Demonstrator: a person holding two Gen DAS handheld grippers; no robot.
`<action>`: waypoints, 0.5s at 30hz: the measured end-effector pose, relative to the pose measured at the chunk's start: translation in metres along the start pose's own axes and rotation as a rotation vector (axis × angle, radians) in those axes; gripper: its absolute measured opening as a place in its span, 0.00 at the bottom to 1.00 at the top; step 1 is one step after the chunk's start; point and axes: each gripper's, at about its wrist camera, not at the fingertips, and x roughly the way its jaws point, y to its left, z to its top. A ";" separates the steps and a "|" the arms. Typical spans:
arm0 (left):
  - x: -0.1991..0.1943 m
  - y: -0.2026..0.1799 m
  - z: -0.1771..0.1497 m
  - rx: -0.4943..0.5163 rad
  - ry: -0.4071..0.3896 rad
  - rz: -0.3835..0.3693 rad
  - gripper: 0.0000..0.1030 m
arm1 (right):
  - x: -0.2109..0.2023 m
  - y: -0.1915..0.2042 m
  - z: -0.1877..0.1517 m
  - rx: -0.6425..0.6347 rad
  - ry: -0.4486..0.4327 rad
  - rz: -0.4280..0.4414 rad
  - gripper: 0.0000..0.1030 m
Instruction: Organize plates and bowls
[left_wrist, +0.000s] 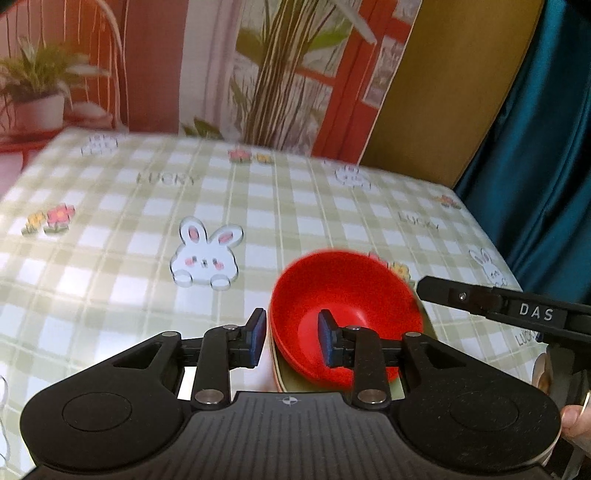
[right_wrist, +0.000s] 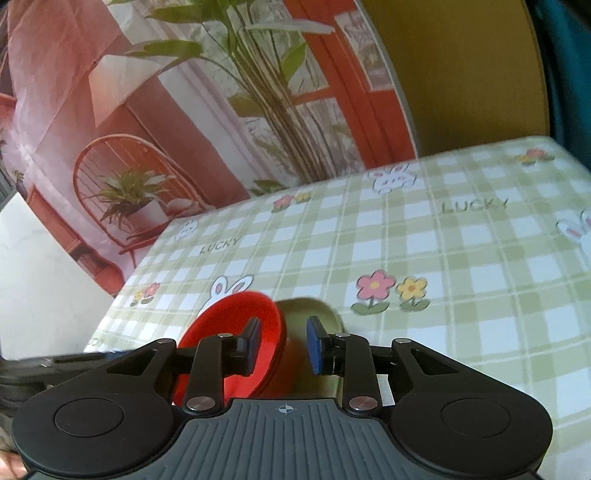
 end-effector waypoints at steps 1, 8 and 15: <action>-0.004 -0.001 0.003 0.007 -0.014 0.007 0.32 | -0.002 0.001 0.002 -0.009 -0.009 -0.010 0.27; -0.043 -0.007 0.029 0.063 -0.160 0.057 0.58 | -0.027 0.010 0.024 -0.079 -0.083 -0.060 0.41; -0.088 -0.018 0.052 0.101 -0.297 0.085 0.80 | -0.061 0.029 0.045 -0.166 -0.158 -0.088 0.76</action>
